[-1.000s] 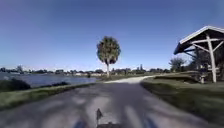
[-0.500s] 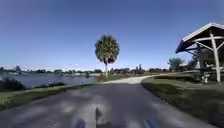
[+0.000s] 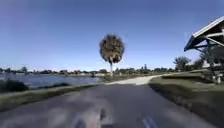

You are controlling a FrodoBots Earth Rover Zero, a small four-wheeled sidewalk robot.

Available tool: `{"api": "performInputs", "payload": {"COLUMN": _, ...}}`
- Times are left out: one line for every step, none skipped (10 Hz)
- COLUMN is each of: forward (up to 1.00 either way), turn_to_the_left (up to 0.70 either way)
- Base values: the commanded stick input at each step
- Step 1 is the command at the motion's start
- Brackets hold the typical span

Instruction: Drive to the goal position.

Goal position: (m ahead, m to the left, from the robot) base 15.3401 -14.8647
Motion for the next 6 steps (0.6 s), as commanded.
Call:
{"api": "performInputs", "payload": {"forward": 0.85, "turn_to_the_left": 0.0}}
{"api": "performInputs", "payload": {"forward": 0.85, "turn_to_the_left": 0.0}}
{"api": "performInputs", "payload": {"forward": 0.85, "turn_to_the_left": 0.0}}
{"api": "performInputs", "payload": {"forward": 0.85, "turn_to_the_left": 0.0}}
{"api": "performInputs", "payload": {"forward": 0.85, "turn_to_the_left": 0.0}}
{"api": "performInputs", "payload": {"forward": 0.85, "turn_to_the_left": 0.0}}
